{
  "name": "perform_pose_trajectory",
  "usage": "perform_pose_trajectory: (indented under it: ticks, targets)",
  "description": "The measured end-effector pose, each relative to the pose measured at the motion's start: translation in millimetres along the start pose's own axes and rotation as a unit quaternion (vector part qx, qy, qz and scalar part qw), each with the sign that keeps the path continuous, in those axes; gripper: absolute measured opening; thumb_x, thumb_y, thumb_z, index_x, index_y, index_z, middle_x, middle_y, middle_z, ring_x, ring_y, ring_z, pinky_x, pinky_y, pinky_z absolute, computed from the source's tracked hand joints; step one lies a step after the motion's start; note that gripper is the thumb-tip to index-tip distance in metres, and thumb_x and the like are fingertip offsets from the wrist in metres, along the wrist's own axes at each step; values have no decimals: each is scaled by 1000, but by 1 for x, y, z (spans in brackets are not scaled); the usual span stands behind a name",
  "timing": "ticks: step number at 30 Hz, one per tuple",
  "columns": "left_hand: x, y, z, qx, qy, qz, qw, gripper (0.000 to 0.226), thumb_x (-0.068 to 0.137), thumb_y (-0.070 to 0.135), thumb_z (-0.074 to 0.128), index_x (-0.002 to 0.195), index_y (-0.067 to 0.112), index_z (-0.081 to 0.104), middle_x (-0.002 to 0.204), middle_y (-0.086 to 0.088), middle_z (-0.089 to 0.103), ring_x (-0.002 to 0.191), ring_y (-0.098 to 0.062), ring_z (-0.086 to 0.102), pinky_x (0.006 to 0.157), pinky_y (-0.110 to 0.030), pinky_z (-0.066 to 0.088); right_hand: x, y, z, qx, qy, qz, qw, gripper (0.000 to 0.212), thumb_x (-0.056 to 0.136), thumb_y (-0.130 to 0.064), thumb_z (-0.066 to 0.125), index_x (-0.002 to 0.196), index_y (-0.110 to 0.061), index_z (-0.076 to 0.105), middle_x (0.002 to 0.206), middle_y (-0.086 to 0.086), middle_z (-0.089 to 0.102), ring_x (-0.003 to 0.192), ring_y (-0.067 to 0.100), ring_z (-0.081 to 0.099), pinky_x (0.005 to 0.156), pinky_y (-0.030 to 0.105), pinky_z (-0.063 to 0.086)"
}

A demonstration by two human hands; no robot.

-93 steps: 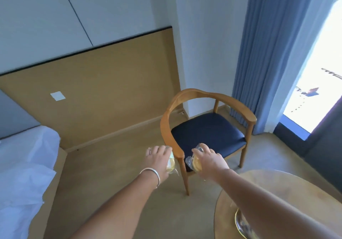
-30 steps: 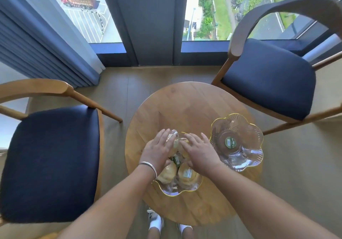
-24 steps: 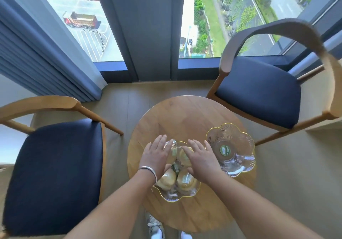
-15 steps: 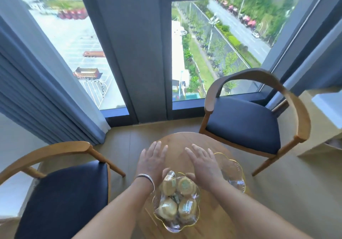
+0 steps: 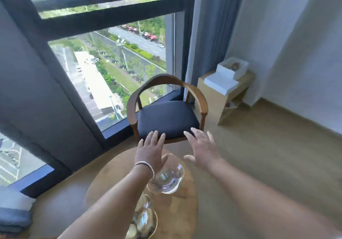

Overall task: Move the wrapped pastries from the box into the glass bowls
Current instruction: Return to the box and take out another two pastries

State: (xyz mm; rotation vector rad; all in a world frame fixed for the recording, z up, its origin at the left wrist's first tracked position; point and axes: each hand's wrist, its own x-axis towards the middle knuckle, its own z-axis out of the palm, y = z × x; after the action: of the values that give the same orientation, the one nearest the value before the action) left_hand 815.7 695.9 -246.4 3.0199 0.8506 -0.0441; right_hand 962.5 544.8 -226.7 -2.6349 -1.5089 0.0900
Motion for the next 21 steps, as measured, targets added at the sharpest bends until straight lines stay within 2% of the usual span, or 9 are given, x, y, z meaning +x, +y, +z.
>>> perform_pose_trajectory:
  ticks: [9, 21]
  targets:
    - [72, 186, -13, -11, 21, 196, 980, 77, 95, 56, 36, 154, 25, -3, 163, -4, 5, 149, -21, 0, 118, -43, 14, -94, 171, -35, -45, 4, 232, 972, 90, 85, -61, 60, 155, -29, 14, 162, 6, 16, 148, 20, 15, 121, 47, 9]
    - [140, 348, -19, -37, 59, 298, 952, 77, 95, 56, 39, 154, 26, 0, 162, -3, 10, 148, -19, 4, 117, -37, 16, -146, 307, -50, -27, 20, 332, 943, 88, 85, -60, 61, 155, -31, 16, 162, 4, 17, 148, 19, 15, 120, 46, 10]
